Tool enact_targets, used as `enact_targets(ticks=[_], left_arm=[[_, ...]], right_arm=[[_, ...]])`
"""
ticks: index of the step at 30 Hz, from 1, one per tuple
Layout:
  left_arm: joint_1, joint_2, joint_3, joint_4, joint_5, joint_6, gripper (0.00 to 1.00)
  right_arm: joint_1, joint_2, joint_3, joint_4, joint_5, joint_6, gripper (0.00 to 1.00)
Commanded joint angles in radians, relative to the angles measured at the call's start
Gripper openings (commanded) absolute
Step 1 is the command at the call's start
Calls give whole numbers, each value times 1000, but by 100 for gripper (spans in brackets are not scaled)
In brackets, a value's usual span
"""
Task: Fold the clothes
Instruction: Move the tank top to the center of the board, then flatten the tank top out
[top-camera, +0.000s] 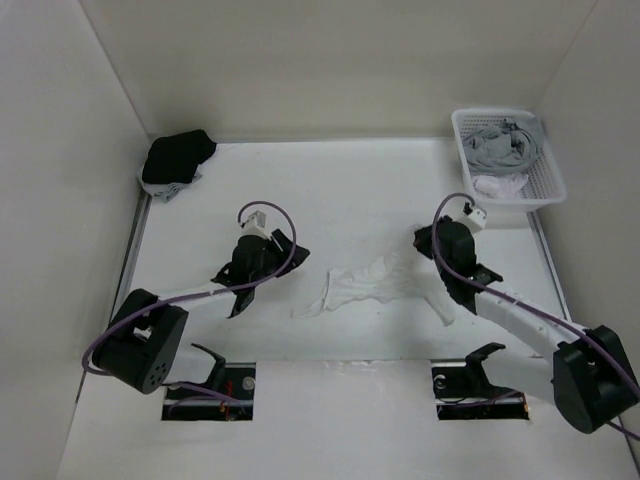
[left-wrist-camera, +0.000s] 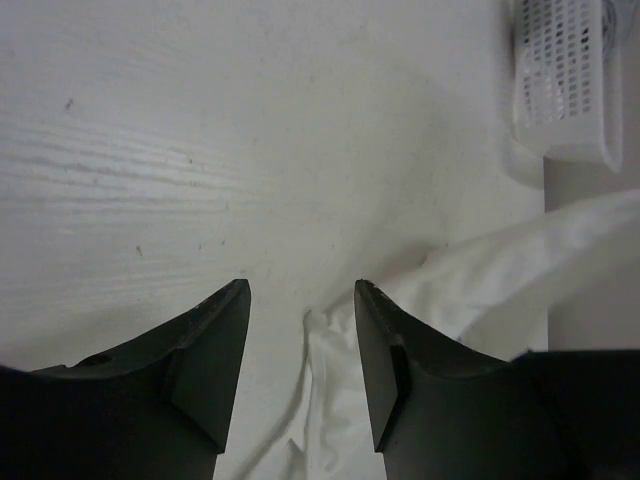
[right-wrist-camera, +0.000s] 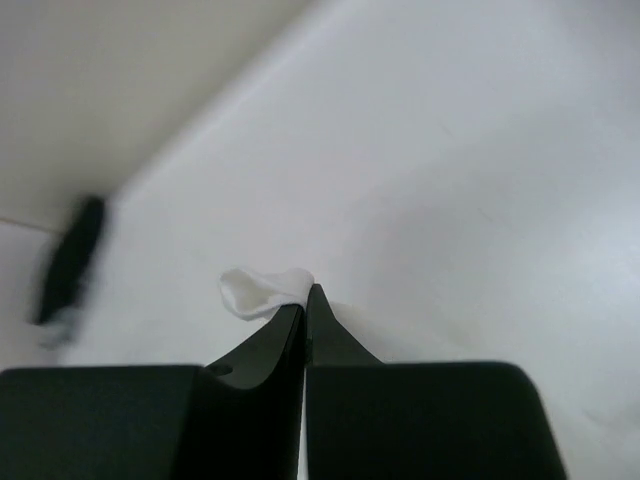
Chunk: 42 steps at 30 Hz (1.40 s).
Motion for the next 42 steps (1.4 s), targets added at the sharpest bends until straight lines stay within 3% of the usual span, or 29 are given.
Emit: enact_targets(ticks=[1,6,10,13,15,16,17,19,25,27,30,33,38,41,42], left_arm=[[-34,-16,-44,2,38,-10,44],[-161,-79,-25,-83,1,100,48],[-309,-10,61,-197,-49,215,52],[-356,58,107,-197,-42,248,52],[-372,114,149,-186,-53,260,45],[-373,157,184,-177,-54,265,37],[-375,217,251,-170,-54,274,19],[-369,283,352,-167,-88,275,6],[-233,455,735,-177,-194,184,1],[-148,510,826,-177,-189,84,2],[-82,536,792,-134,-195,-24,5],[-19,526,589,-44,-214,-89,5],[74,432,278,103,-107,-93,8],[113,333,86,139,-87,-74,16],[120,285,25,137,-82,-61,21]], right_arm=[[-30,-59,-62,109,-1,102,1],[-104,-94,-90,79,-41,59,2],[-149,-87,-84,85,-112,28,2],[-150,-83,-58,89,-133,2,2],[-150,-91,-23,86,-150,-13,2],[-147,-97,2,83,-162,-29,2],[-144,-105,34,77,-173,-52,2],[-144,-145,119,21,-190,-104,2],[-92,-244,317,-159,-290,-224,2],[29,-252,434,-280,-407,-308,4],[179,-179,464,-317,-498,-356,4],[326,24,451,-310,-587,-354,3],[506,197,425,-319,-542,-299,2],[655,245,370,-308,-534,-198,9],[722,289,359,-313,-510,-154,23]])
